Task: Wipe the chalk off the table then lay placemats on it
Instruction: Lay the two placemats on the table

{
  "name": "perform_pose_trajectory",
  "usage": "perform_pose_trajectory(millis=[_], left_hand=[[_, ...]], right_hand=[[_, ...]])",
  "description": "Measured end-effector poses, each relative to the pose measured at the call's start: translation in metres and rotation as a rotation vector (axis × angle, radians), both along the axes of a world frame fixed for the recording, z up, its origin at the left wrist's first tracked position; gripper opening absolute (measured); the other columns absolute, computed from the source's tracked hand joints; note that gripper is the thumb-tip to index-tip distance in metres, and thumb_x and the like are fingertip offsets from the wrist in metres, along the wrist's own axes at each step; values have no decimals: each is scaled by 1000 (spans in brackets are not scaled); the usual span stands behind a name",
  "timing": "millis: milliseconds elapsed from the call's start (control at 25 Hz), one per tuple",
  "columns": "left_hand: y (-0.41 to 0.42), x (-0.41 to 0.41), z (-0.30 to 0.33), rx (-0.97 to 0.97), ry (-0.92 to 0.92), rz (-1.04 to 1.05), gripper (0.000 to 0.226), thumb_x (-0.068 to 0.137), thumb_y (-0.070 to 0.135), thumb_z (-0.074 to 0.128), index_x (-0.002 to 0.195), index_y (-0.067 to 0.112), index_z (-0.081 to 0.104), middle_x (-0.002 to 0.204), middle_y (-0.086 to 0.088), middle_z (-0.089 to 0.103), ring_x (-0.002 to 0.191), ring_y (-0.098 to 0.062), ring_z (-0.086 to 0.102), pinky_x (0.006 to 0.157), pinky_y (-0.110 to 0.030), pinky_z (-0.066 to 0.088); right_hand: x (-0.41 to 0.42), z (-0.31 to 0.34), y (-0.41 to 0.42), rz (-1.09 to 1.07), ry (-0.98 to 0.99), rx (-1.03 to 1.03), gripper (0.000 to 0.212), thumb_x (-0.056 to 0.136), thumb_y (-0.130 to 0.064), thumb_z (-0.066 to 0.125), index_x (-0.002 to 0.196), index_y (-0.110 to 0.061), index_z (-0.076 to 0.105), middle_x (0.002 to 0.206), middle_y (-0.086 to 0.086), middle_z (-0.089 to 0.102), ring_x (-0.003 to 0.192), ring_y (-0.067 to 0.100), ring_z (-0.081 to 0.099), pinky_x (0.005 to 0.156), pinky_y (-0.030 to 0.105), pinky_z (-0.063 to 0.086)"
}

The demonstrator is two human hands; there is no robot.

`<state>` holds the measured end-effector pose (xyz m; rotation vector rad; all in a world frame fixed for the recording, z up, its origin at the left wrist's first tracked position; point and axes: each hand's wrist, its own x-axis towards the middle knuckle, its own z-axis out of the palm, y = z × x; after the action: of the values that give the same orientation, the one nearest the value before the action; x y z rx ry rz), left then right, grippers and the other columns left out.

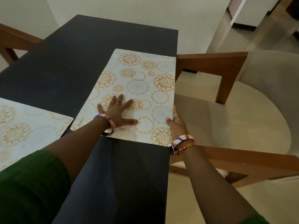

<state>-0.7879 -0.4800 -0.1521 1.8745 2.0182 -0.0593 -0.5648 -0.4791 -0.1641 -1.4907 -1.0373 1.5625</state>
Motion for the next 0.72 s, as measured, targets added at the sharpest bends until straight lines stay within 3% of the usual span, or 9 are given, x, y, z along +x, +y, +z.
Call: perform_pose_trajectory(millis=[320, 720], left_hand=[[-1, 1, 2, -6, -7, 3, 90, 75, 71, 50, 146, 44, 2, 157, 5, -14, 145, -19, -15, 108, -64, -9], [0, -2, 2, -10, -21, -10, 91, 74, 69, 53, 146, 45, 3, 157, 6, -14, 145, -19, -15, 108, -64, -8]], right_hand=[[0, -3, 0, -26, 19, -7, 57, 99, -5, 41, 150, -24, 24, 149, 1, 38, 132, 29, 42, 106, 49, 39], [1, 0, -3, -65, 68, 4, 56, 96, 2, 43, 147, -18, 30, 145, 2, 43, 129, 26, 46, 94, 34, 45]])
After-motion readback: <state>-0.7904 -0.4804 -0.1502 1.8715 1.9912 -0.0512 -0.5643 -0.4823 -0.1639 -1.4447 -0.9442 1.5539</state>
